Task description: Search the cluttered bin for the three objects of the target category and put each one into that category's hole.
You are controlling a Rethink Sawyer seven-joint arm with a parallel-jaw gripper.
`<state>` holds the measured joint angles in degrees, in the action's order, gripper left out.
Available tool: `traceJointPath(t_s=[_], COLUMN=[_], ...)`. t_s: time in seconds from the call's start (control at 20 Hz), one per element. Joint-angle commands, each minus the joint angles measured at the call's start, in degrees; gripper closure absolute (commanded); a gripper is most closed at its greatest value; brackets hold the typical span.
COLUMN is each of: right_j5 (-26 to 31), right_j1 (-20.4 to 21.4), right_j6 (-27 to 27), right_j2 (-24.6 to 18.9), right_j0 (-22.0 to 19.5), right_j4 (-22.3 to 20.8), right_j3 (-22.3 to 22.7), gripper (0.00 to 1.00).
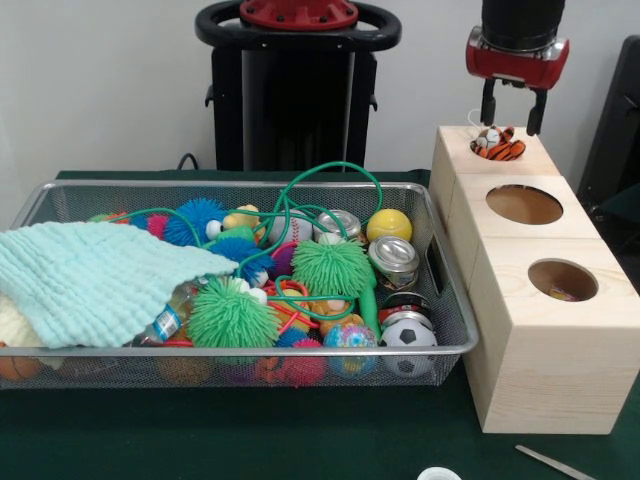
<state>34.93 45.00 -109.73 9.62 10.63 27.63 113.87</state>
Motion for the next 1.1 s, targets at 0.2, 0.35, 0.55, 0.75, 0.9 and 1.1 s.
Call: traceJointPath(t_s=[0.2,0.35,0.55,0.75,0.9,1.1], right_j5=[-1.81,-0.21,-2.97,-2.72,-2.61,-8.51], right_j1=[-1.6,-0.64,-1.5,-2.27,-2.89,-2.06], right_j6=[-9.94,-9.32,-9.16,-8.96,-10.18,-5.16], right_j2=[-1.08,-0.6,-1.51,-0.57,0.7,-3.87], right_j0=[-2.79,-2.74,-3.91,-3.01,-2.27,-5.28], right_j4=[-0.54,-1.62,-0.43,-2.51,-3.0,-2.08], right_j3=[3.15,2.54,3.21,1.66,1.13,3.87], gripper=[0.0,0.0,0.0,1.0,1.0,1.0])
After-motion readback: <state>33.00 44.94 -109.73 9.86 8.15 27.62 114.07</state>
